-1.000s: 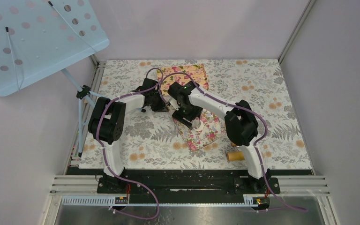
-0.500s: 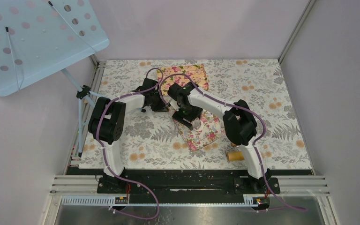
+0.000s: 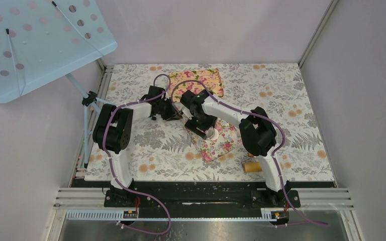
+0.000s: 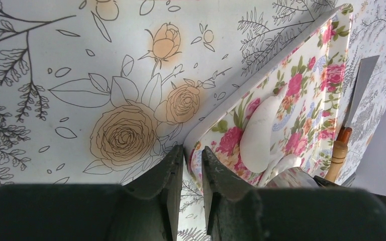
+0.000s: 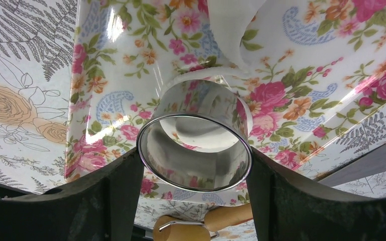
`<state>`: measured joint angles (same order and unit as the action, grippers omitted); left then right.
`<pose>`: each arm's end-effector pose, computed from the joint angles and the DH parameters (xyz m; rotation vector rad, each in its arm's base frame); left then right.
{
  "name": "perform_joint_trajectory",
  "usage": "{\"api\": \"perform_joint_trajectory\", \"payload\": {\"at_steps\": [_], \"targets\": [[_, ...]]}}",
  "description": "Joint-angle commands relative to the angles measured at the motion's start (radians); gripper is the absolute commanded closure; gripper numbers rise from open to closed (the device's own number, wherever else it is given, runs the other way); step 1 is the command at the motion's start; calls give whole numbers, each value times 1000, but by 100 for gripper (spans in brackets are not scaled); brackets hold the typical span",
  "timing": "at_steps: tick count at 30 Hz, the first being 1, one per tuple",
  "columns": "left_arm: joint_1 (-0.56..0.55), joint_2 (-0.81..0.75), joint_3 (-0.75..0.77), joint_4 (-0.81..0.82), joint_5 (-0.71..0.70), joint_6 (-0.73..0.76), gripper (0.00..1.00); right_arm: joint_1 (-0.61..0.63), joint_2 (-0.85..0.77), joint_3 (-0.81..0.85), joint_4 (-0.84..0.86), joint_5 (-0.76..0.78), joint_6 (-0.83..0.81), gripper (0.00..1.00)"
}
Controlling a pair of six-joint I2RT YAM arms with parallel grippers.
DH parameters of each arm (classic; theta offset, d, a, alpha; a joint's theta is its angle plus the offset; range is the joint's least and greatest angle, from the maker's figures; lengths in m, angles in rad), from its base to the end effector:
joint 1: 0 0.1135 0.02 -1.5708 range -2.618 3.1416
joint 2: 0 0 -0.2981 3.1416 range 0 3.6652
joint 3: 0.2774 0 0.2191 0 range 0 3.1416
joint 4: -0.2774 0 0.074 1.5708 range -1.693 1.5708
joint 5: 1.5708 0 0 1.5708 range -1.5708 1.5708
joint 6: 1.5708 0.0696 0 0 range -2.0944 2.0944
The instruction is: Roll out the dumpling wrappers from the dough
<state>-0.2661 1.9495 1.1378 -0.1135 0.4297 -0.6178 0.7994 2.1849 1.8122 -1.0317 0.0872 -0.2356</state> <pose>0.3796 -0.1335 0.1693 -0.2679 2.5920 -0.8845 0.3066 0.3067 0.1949 -1.4536 2.5753 -0.0553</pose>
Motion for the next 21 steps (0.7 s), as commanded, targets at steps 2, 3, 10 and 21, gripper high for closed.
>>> {"api": "perform_joint_trajectory", "payload": {"at_steps": [2, 3, 10, 21], "targets": [[8, 23, -26, 14, 35, -7, 79, 10, -66, 3, 22, 21, 16, 98], [8, 26, -27, 15, 37, -8, 79, 10, -61, 12, 24, 24, 18, 98], [18, 37, -41, 57, 96, -30, 79, 8, -6, 116, 20, 56, 14, 98], [38, 41, -55, 101, 149, -58, 76, 8, -101, 73, -39, 28, 22, 98]]}}
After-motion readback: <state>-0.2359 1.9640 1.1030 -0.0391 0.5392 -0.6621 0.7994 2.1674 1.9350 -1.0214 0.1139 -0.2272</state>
